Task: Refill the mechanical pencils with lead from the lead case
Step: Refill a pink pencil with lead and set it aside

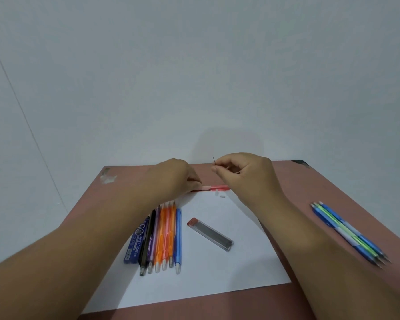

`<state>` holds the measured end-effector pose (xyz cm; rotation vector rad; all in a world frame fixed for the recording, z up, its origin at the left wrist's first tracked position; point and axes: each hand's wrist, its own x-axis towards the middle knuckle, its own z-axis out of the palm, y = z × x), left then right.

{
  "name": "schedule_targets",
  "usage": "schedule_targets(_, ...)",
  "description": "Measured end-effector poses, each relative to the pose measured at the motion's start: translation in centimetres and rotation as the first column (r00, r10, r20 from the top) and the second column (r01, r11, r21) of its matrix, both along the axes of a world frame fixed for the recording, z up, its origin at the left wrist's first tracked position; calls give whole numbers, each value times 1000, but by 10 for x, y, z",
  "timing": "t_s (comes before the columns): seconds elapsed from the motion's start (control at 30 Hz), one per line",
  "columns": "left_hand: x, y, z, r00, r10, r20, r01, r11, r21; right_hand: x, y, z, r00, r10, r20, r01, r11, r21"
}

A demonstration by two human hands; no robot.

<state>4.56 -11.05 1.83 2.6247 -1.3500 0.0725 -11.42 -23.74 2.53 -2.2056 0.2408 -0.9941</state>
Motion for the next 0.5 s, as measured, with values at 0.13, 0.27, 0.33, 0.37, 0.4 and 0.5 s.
schedule_targets(0.13, -4, 1, 2, 998, -59, 9, 59, 998, -7, -1, -1, 3, 1000, -3, 13, 3, 1000, -29)
schedule_targets(0.27, -6, 8, -2, 997, -46, 56, 46, 999, 6, -4, -2, 6, 998, -33, 59, 32, 999, 21)
schedule_targets(0.33, -5, 16, 0, 996, -26, 89, 25, 1000, 11, -6, -2, 7, 997, -32, 73, 28, 998, 54)
schedule_targets(0.37, -5, 22, 2, 996, -5, 93, 5, 1000, 3, -7, -2, 8, 997, -25, 76, 20, 998, 64)
schedule_targets(0.4, -5, 29, 4, 996, 23, 88, -22, 1000, -18, -8, -1, 9, 997, -18, 78, 12, 997, 75)
schedule_targets(0.5, -8, 49, 8, 992, 100, 81, -92, 990, -105, -10, 4, 12, 994, 0, 111, -12, 994, 107)
